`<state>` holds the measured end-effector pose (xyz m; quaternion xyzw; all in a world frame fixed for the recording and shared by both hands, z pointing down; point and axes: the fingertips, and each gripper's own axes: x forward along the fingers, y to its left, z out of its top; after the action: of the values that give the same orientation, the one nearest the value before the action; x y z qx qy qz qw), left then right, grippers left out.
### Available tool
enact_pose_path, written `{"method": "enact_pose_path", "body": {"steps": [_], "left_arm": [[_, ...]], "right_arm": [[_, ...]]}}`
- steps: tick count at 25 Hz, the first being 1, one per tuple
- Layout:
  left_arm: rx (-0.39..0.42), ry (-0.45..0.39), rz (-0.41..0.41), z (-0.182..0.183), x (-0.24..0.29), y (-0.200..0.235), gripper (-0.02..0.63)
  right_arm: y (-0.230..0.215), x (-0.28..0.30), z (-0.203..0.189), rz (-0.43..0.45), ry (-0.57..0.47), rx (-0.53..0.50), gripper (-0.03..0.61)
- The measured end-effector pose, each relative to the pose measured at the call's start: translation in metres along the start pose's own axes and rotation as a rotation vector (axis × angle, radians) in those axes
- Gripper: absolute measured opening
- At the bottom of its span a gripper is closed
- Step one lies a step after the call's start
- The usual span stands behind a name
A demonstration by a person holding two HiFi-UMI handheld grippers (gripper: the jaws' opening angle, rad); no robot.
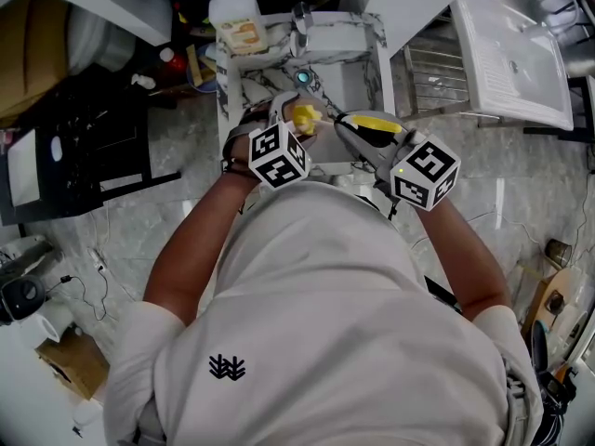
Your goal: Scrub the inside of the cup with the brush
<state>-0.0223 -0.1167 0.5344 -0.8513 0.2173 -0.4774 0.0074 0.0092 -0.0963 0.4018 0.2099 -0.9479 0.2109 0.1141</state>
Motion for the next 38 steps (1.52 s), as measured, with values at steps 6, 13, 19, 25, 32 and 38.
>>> {"method": "enact_pose_path", "body": {"steps": [6, 13, 19, 25, 32, 38], "left_arm": [[0.015, 0.036, 0.026, -0.014, 0.003, 0.002, 0.377], [0.000, 0.042, 0.029, -0.018, 0.003, 0.002, 0.377], [0.002, 0.030, 0.012, -0.004, 0.002, -0.003, 0.377], [0.000, 0.045, 0.001, 0.003, 0.003, -0.006, 0.377], [-0.004, 0.060, 0.006, -0.008, 0.004, -0.005, 0.376], [0.003, 0.088, 0.010, -0.017, 0.009, -0.005, 0.376]], "right_arm": [[-0.007, -0.020, 0.012, 0.021, -0.072, 0.184, 0.048], [-0.020, -0.042, 0.020, -0.007, -0.107, 0.220, 0.044], [-0.009, -0.023, 0.021, -0.043, -0.059, -0.001, 0.043], [-0.002, 0.005, -0.004, -0.047, 0.019, -0.100, 0.043], [-0.017, -0.009, -0.007, -0.074, 0.030, -0.078, 0.043], [-0.011, -0.031, 0.013, -0.081, 0.007, -0.131, 0.043]]}}
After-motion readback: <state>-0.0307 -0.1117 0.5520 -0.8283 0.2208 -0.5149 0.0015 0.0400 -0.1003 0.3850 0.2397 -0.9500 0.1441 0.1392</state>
